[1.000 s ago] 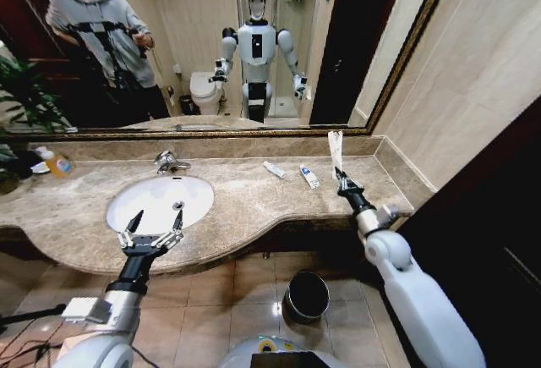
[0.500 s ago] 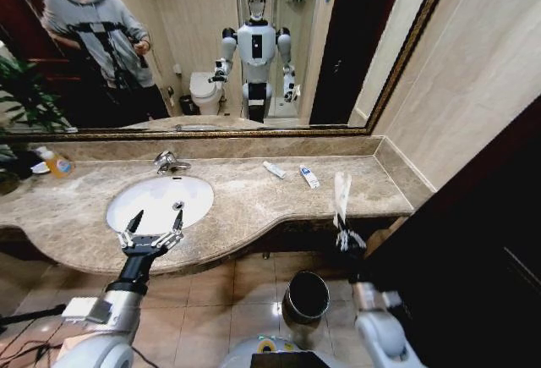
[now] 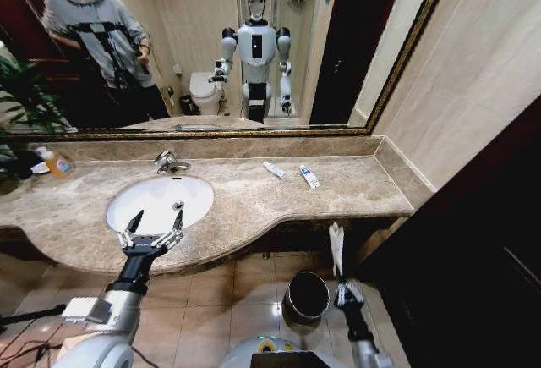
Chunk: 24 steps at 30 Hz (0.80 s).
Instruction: Pick up the trash from the sink and place it in the trash bin.
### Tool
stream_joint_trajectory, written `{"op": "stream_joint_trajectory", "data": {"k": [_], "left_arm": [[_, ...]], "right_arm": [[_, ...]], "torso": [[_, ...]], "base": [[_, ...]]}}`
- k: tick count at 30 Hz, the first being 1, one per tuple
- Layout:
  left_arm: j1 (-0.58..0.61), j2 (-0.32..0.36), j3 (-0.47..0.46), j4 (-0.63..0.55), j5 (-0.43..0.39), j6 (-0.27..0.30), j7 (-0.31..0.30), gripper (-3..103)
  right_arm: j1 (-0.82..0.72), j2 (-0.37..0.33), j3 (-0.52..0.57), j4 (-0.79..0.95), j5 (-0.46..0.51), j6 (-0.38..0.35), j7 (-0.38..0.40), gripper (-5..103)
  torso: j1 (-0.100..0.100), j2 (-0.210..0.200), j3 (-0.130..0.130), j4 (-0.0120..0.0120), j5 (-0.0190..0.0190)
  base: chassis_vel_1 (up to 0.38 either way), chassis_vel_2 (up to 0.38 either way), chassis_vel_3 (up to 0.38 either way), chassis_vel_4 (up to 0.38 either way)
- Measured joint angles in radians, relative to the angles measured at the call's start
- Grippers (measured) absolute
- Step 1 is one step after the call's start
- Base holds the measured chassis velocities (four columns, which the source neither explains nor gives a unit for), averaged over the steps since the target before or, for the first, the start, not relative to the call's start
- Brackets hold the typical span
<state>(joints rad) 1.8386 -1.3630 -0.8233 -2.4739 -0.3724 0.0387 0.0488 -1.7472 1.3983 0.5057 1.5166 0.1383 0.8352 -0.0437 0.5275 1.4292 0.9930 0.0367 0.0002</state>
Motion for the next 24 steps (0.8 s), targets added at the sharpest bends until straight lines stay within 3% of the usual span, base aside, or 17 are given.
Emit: {"op": "stream_joint_trajectory", "data": {"k": [5,15,24], "left_arm": [[0.0,0.0,0.0,0.0,0.0,0.0,0.0,100],[0.0,0.0,0.0,0.0,0.0,0.0,0.0,100],[0.0,0.0,0.0,0.0,0.0,0.0,0.0,100]], "right_arm": [[0.07,-0.011,-0.008,-0.176,-0.067,-0.003,0.005,0],[0.209,-0.005,-0.027,-0.457,-0.105,-0.008,-0.002,0],[0.305,0.004,-0.016,-0.665,-0.27,-0.01,-0.001,0]], "torso": [[0.0,0.0,0.0,0.0001,-0.0001],[0.0,0.0,0.0,0.0002,-0.0001],[0.0,0.0,0.0,0.0001,-0.0002]], "base": [[0.0,0.0,0.0,0.0],[0.0,0.0,0.0,0.0],[0.0,0.0,0.0,0.0]]}}
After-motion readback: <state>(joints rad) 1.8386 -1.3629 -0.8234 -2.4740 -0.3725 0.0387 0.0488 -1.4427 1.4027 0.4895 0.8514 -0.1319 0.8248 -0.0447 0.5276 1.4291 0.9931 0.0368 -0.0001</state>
